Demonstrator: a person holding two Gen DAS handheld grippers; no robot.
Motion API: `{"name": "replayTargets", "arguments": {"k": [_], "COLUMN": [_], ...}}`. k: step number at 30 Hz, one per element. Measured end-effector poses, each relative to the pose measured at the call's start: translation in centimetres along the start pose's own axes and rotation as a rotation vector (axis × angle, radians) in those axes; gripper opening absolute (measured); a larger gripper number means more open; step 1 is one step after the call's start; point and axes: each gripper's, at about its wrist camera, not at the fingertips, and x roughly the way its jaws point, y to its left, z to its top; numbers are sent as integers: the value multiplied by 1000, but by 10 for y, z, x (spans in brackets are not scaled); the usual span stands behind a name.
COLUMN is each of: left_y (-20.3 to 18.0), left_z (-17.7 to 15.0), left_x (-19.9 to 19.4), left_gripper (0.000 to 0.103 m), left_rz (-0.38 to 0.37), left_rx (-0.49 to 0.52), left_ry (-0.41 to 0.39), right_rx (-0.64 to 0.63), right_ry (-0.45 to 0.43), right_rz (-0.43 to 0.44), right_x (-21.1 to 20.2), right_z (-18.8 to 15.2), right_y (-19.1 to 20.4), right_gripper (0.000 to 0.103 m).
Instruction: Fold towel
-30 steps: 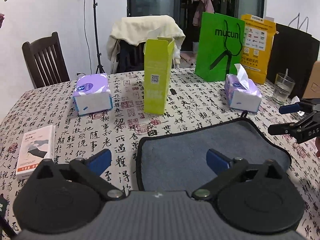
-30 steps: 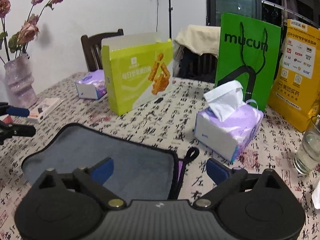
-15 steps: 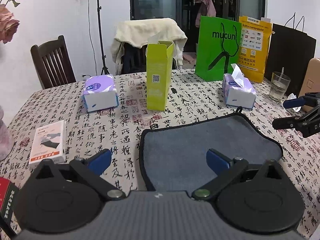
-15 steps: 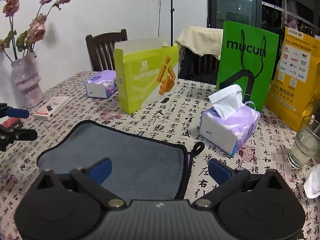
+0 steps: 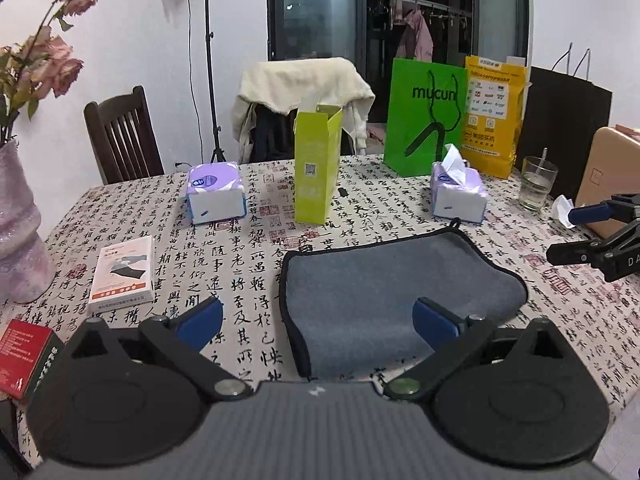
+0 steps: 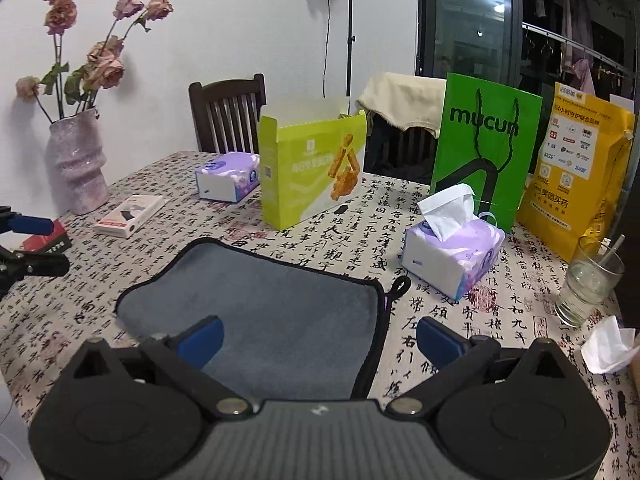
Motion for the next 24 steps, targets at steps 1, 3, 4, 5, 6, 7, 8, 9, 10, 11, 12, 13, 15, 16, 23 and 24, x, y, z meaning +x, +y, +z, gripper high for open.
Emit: {"name": "replayTargets", "arguments": {"k": [1,3,4,5,6,7,8,9,10,11,12,13,15,16,23,24], "left_y": [-1,-4,-6,-7,-9,-10,-11,-12,-12,-13,-14,-15,-16,-17,-22,-23], "left_z": [-2,-6,-8,-11,-13,-17,-20,-22,-25,-27,-30,-32,-37,-39,-54,-56], "left_x": [-4,-13,-18,-21,-25,-29,-33,-36,-39,-43,-47,-51,-60,-64,-89,-93], "left_gripper": [103,103,103,103,103,103,103,103,103,103,103,103,103,103,103,103], "left_rz": [-2,-2,-3,-3,2,9,12,13,16,20,23,25,25,24,23,23], "left_rx": [1,1,1,4,8,12,14,14,14,17,22,25,26,27,23,22], "left_ry": [-5,-12,-16,-20,-23,-28,-31,-29,-29,-31,-35,-39,-46,-50,-67,-69], "right_rx": [0,-2,-3,-5,-7,-9,-10,-11,-10,-9,-7,-6,-4,-3,12,12], "right_ry": [-2,-6,-9,-11,-15,-19,-22,-25,-27,-29,-32,-36,-44,-48,-77,-79], "right_rz": [-1,0,-2,-4,-5,-6,-6,-7,-7,-7,-5,-4,-4,-3,11,12], "right_x": [-4,-12,-16,-20,-25,-29,-32,-37,-40,-44,-49,-53,-61,-65,-93,-96], "right_z": [-2,-6,-8,-10,-12,-14,-17,-19,-21,-24,-26,-28,-32,-34,-46,-48], "right_y": [2,6,8,10,12,14,16,18,20,22,24,26,29,30,41,42], "right_gripper": [103,103,103,103,103,103,103,103,103,103,103,103,103,103,103,103]}}
